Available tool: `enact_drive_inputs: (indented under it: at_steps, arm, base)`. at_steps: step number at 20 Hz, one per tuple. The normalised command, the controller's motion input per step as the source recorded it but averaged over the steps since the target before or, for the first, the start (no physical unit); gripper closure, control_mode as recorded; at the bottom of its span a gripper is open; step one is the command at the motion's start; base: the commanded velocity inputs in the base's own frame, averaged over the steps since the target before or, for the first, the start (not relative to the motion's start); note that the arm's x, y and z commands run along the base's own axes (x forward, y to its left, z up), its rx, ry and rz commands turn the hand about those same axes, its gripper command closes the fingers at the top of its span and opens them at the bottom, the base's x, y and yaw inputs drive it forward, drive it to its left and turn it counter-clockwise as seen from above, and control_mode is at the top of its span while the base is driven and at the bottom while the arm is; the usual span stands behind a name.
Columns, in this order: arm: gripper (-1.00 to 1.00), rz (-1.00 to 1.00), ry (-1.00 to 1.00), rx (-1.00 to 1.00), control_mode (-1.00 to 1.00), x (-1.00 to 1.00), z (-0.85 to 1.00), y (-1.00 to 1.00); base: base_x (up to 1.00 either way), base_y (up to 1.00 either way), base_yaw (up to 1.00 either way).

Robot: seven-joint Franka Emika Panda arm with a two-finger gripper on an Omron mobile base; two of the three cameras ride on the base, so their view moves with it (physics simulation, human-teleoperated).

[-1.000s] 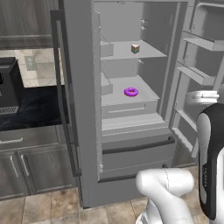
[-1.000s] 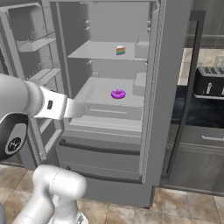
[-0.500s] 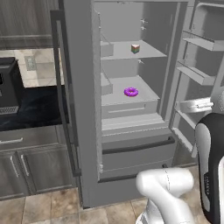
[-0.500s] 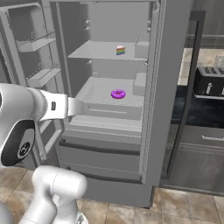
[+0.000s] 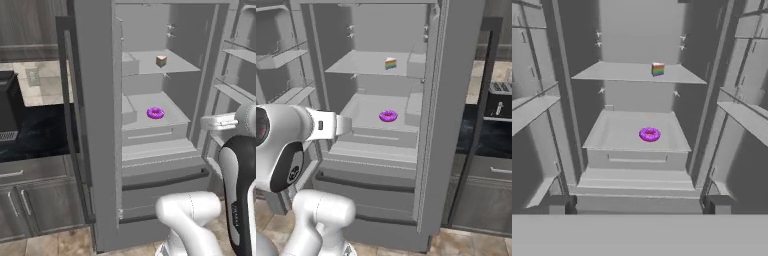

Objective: Take the cake and donut from the fridge and place them on the empty tray on the dining counter.

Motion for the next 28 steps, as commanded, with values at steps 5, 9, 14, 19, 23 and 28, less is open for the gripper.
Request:
enact_drive_inputs:
  at_steps: [5,9,14,19,23,28]
  arm:
    - [-1.00,0.00,0.00,0.00,1.00,0.00,0.00,0.00]
    - [-1.00,0.00,0.00,0.00,1.00,0.00,0.00,0.00]
    - [-1.00,0.00,0.00,0.00,1.00,0.00,0.00,0.00]
    - [-1.00,0.00,0.00,0.00,1.00,0.00,0.00,0.00]
    - [-1.00,0.00,0.00,0.00,1.00,0.00,0.00,0.00]
    - [-1.00,-0.18,-0.02,-0.01,-1.00,0.12,0.14,-0.03]
  base:
    - [0.90,0.04,0.00]
    - [0.87,-0.07,0.00]
    - [0.93,0.00,0.00]
    - [0.84,0.00,-0.13]
    - [0.46,-0.14,-0.22]
    - [0.00,0.00,0.00]
